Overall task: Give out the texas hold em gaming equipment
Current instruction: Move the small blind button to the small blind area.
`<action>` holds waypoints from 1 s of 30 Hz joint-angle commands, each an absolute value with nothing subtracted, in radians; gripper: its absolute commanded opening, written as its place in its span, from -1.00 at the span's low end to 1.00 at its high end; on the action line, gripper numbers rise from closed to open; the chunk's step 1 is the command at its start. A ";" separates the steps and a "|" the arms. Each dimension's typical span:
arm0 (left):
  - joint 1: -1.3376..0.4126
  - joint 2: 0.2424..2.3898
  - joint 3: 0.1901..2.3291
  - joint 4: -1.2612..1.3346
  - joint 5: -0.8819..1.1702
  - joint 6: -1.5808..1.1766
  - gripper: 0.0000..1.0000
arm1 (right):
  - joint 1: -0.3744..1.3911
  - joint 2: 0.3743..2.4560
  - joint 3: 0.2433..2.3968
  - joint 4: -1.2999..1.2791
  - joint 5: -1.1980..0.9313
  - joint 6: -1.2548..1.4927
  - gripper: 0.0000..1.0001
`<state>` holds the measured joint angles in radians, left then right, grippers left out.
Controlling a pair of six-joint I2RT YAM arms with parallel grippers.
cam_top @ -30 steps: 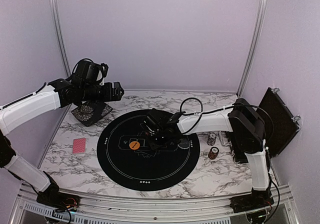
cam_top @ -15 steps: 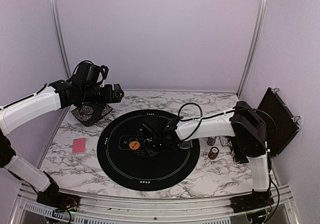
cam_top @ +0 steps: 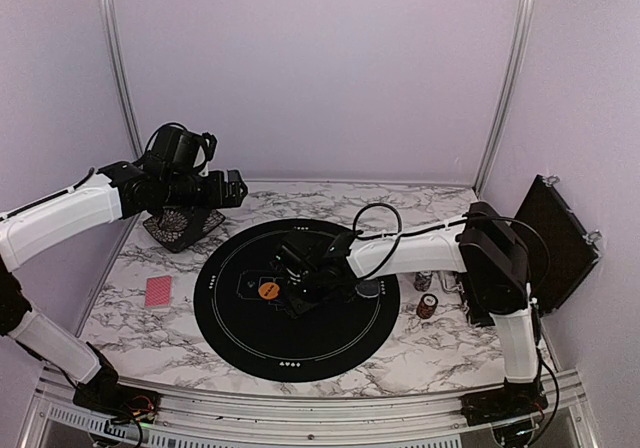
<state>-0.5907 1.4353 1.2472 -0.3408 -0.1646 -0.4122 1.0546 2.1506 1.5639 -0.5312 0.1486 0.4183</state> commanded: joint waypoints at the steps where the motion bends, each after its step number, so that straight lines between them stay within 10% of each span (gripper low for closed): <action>1: -0.586 1.401 1.238 -0.329 -0.163 -0.408 0.98 | 1.030 2.191 1.640 -0.543 0.144 0.416 0.26; 30: -0.577 1.404 1.235 -0.328 -0.137 -0.393 0.98 | 1.052 2.182 1.589 -0.604 0.129 0.485 -0.31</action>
<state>-0.5831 1.4208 1.2404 -0.3408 -0.1570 -0.4088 1.0363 2.2169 1.6508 -0.5484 0.1658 0.4282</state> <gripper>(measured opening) 0.989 0.341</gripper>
